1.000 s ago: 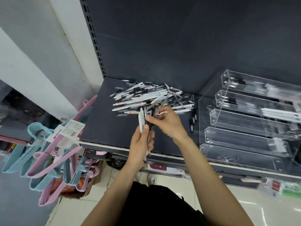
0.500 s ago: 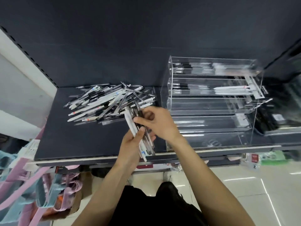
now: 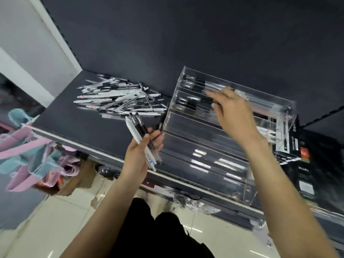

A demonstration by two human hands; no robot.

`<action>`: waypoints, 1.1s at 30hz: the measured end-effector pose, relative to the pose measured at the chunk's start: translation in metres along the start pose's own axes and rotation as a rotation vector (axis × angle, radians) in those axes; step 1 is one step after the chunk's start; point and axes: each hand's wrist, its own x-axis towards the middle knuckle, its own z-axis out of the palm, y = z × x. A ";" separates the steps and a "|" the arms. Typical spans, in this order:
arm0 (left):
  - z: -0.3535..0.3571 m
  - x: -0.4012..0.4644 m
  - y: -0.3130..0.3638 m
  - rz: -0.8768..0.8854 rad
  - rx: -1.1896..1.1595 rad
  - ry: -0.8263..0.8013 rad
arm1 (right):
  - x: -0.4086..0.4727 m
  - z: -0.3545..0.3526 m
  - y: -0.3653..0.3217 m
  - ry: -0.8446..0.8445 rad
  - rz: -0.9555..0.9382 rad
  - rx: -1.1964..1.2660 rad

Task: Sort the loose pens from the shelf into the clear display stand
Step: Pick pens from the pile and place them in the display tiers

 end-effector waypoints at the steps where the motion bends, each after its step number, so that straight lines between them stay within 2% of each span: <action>1: 0.000 -0.003 -0.001 0.012 -0.006 0.010 | 0.003 0.006 0.003 -0.008 -0.028 0.006; 8: 0.005 -0.010 -0.005 0.041 -0.036 0.079 | 0.014 0.040 0.006 -0.037 -0.079 -0.040; 13: 0.012 -0.014 -0.006 0.013 -0.046 0.046 | 0.025 0.038 0.011 -0.195 -0.108 -0.039; 15: 0.016 -0.015 -0.005 -0.006 -0.074 0.012 | 0.023 0.031 0.010 -0.205 -0.075 -0.008; 17: 0.021 -0.015 -0.004 -0.018 -0.092 -0.040 | 0.011 0.019 0.002 -0.081 -0.022 0.077; 19: 0.027 -0.016 -0.005 -0.020 -0.103 -0.083 | -0.009 0.007 -0.021 0.019 0.060 0.299; 21: 0.034 -0.016 -0.006 -0.021 -0.109 -0.105 | -0.030 0.004 -0.049 -0.064 0.110 0.453; 23: 0.042 -0.018 -0.007 -0.026 -0.106 -0.150 | -0.045 0.013 -0.070 -0.176 0.141 0.493; 28: 0.053 -0.022 -0.009 -0.023 -0.084 -0.188 | -0.048 0.025 -0.073 -0.179 0.228 0.557; 30: 0.052 -0.018 -0.009 0.000 -0.051 -0.175 | -0.043 0.014 -0.059 -0.111 0.251 0.526; 33: 0.045 -0.011 -0.005 0.015 -0.048 -0.132 | -0.029 0.000 -0.022 0.068 0.200 0.191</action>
